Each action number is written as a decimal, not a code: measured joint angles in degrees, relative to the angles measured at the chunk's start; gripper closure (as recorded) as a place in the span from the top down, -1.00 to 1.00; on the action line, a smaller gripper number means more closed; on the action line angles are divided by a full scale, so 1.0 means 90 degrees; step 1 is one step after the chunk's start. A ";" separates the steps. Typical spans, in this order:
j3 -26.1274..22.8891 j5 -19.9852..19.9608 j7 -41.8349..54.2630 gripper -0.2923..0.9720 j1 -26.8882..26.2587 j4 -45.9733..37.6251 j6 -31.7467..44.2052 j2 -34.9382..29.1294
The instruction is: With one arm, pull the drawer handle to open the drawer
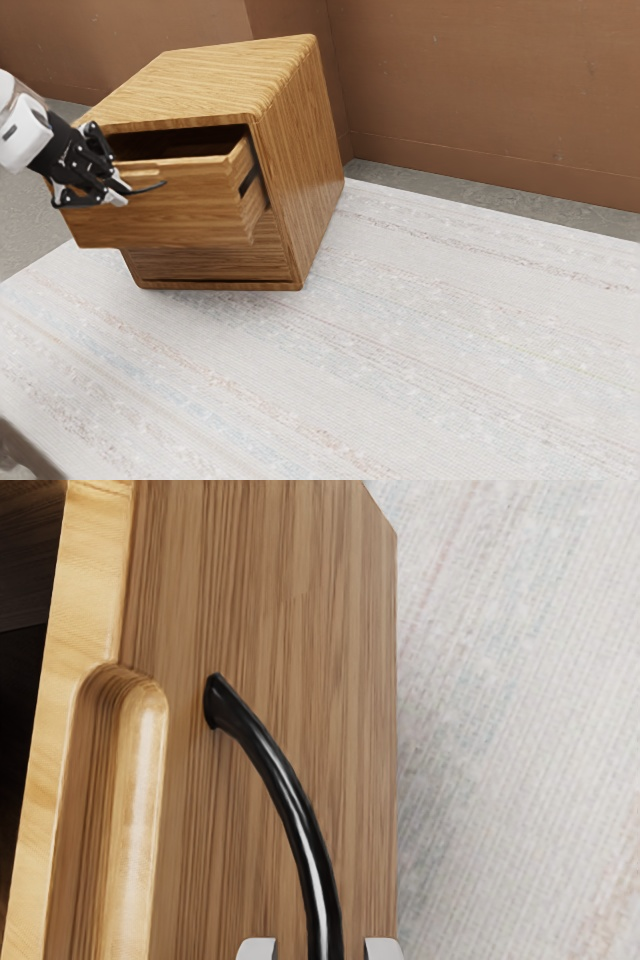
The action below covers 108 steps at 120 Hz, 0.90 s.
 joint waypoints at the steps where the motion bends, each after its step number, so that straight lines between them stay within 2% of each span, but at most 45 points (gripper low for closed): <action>1: -0.0016 0.0000 0.0000 -0.51 0.0008 -0.0012 0.0000 -0.0013; 57: -0.0331 0.0000 0.0002 -0.50 0.0247 -0.0410 -0.0004 -0.0398; 108: -0.0326 -0.0001 0.0011 -0.51 0.0225 -0.0355 -0.0252 -0.0311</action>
